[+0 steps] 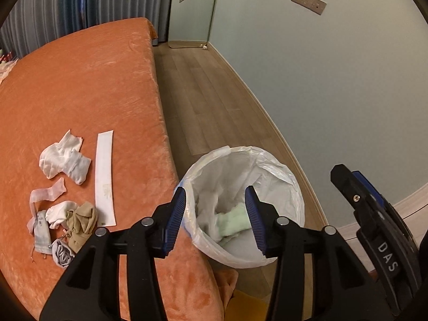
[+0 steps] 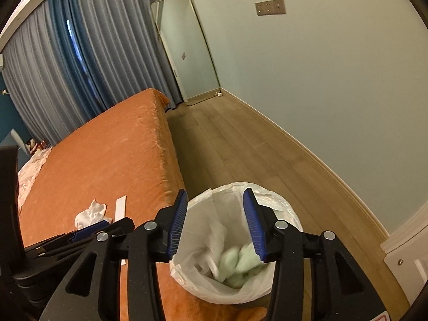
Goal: Collect trash
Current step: 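Carry tissue and towel to the trash bin and open both tools, then move both tools back over the remaining socks and pouch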
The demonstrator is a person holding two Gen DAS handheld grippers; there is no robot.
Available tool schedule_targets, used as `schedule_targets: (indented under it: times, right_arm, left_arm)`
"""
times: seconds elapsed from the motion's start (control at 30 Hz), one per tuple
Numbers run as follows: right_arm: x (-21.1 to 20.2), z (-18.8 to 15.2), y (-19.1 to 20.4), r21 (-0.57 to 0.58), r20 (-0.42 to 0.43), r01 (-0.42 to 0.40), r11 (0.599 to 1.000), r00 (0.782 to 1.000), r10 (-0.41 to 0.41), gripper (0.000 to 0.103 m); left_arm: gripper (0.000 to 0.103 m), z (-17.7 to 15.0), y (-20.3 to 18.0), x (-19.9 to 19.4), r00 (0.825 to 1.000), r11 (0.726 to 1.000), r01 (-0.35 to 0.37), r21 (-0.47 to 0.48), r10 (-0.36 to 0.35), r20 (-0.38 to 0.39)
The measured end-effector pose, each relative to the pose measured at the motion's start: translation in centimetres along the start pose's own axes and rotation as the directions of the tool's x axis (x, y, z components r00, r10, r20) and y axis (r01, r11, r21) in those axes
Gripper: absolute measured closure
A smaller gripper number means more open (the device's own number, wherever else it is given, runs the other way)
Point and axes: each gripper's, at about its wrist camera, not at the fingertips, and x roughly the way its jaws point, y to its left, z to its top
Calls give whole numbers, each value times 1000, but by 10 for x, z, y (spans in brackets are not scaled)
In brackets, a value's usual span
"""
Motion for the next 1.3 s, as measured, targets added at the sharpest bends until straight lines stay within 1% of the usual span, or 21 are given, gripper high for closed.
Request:
schedule_targets:
  times: [0.13, 0.33, 0.5, 0.77, 0.83, 0.87, 0.9, 1.07, 1.17, 1.3]
  right_arm:
    - [-3, -4, 10, -18, -2, -14, 1000, 1000, 14, 56]
    - [-7, -12, 29, -42, -15, -36, 998, 999, 35, 56]
    - [-9, -22, 51, -72, -29, -55, 996, 998, 53, 52]
    - [-10, -36, 91, -126, -58, -94, 988, 995, 87, 51]
    - [-10, -41, 102, -141, -68, -106, 984, 993, 98, 51]
    - [-10, -44, 107, -148, -73, -113, 983, 992, 103, 51]
    - [-11, -47, 111, -153, -77, -118, 981, 991, 107, 51]
    - [-11, -60, 136, -189, -103, -145, 971, 986, 127, 51]
    - [-11, -69, 150, -208, -121, -164, 964, 983, 141, 51]
    - [-9, -83, 168, -233, -149, -187, 955, 977, 155, 51]
  left_arm:
    - [59, -3, 14, -12, 1000, 1000, -22, -9, 22, 22]
    - [59, -8, 40, -28, 998, 998, -38, -54, 40, 39]
    - [59, -15, 64, -39, 997, 995, -58, -87, 62, 47]
    - [59, -26, 104, -55, 994, 986, -83, -146, 92, 57]
    - [57, -30, 116, -60, 993, 982, -88, -168, 99, 59]
    - [52, -32, 121, -61, 993, 980, -92, -177, 104, 59]
    - [51, -33, 126, -63, 992, 978, -96, -188, 109, 61]
    - [51, -42, 152, -71, 990, 967, -110, -231, 127, 62]
    - [48, -49, 169, -75, 989, 959, -118, -257, 137, 59]
    - [44, -61, 192, -78, 984, 945, -151, -289, 172, 48]
